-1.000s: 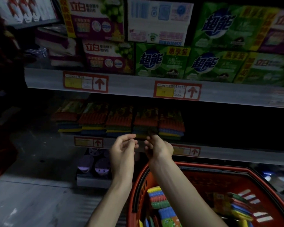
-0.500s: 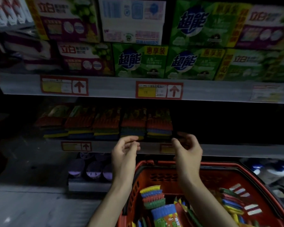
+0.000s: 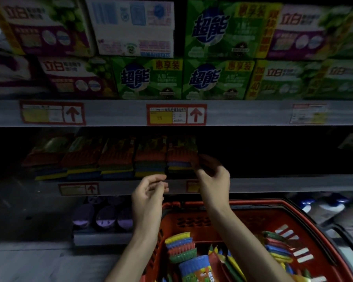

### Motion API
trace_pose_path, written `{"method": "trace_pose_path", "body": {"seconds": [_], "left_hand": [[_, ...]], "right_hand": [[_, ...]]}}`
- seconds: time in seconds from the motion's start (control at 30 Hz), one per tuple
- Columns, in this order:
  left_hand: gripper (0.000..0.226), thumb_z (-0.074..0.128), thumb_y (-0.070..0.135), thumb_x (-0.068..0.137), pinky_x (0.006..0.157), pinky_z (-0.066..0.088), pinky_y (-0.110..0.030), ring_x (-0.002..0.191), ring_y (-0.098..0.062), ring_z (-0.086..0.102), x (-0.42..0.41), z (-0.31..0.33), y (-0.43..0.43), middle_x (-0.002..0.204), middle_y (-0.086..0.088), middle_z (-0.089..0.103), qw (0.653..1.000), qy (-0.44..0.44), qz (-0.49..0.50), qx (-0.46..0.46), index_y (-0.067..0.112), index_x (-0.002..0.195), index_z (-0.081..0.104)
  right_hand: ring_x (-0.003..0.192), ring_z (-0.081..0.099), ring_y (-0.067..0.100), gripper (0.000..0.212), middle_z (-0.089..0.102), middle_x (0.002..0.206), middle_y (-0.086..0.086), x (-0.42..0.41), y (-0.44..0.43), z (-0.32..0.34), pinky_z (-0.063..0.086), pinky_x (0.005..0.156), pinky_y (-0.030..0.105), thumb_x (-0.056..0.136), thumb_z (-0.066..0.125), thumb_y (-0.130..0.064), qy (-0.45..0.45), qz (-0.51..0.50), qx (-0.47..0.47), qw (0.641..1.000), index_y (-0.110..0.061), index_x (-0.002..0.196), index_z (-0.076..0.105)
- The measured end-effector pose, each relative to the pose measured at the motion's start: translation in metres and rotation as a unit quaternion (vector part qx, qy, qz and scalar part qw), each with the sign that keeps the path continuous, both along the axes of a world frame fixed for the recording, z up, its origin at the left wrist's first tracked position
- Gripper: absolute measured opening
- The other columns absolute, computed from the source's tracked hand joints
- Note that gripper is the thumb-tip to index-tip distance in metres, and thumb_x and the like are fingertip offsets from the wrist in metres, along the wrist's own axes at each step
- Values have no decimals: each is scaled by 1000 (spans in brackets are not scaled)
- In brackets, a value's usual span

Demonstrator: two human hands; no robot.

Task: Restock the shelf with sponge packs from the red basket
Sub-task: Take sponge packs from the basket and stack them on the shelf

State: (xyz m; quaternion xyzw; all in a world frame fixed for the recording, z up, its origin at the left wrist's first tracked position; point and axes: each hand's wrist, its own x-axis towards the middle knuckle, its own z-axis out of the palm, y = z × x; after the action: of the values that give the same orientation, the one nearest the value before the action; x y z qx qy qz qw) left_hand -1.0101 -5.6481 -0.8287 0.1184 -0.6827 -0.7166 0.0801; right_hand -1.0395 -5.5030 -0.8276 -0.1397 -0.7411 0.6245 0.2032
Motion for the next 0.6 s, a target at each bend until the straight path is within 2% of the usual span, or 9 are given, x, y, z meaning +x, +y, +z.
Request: {"method": "trace_pose_path", "body": {"seconds": [0.07, 0.17, 0.23, 0.4, 0.53, 0.6], "left_hand": [[19, 59, 6, 100, 71, 53, -19, 85, -7, 72, 0, 0, 1, 91, -1, 75, 1000, -1, 1, 0, 19, 98, 73], [19, 59, 6, 100, 72, 53, -19, 84, -7, 71, 0, 1, 3, 90, -1, 75, 1000, 2, 0, -2, 19, 99, 73], [19, 59, 5, 100, 71, 54, -17, 82, -5, 71, 1, 3, 6, 90, -2, 74, 1000, 6, -3, -5, 18, 99, 73], [20, 59, 2, 98, 71, 54, -15, 85, -7, 71, 6, 6, 9, 91, -2, 75, 1000, 21, -9, -17, 17, 99, 73], [21, 59, 1, 98, 71, 54, -15, 84, -8, 71, 12, 5, 11, 91, -3, 75, 999, 25, -8, -27, 16, 99, 73], [21, 59, 1, 98, 70, 54, -14, 83, -8, 71, 15, 4, 11, 90, -4, 75, 999, 24, -8, -32, 16, 98, 73]], "right_hand": [[93, 68, -6, 22, 75, 101, -12, -3, 2, -3, 50, 76, 8, 95, 67, -12, 3, 13, 2, 1000, -28, 109, 74], [100, 69, 2, 24, 76, 104, -9, -6, 5, -6, 55, 87, 22, 96, 66, -11, 9, 28, -1, 1000, -24, 113, 74], [101, 69, 1, 25, 76, 105, -10, -5, 7, -5, 56, 90, 25, 95, 66, -11, 5, 31, -5, 999, -25, 114, 74], [92, 71, 2, 35, 74, 99, -16, 5, 12, -3, 62, 80, 33, 93, 65, -8, 5, 49, 18, 999, -42, 105, 67], [101, 71, 9, 35, 73, 112, -10, 4, 13, 1, 61, 87, 37, 93, 66, -11, -12, 73, 28, 997, -26, 124, 69], [92, 71, 8, 32, 74, 107, -10, 4, 14, 3, 62, 81, 37, 93, 66, -11, -17, 80, 42, 996, -25, 122, 69]]}}
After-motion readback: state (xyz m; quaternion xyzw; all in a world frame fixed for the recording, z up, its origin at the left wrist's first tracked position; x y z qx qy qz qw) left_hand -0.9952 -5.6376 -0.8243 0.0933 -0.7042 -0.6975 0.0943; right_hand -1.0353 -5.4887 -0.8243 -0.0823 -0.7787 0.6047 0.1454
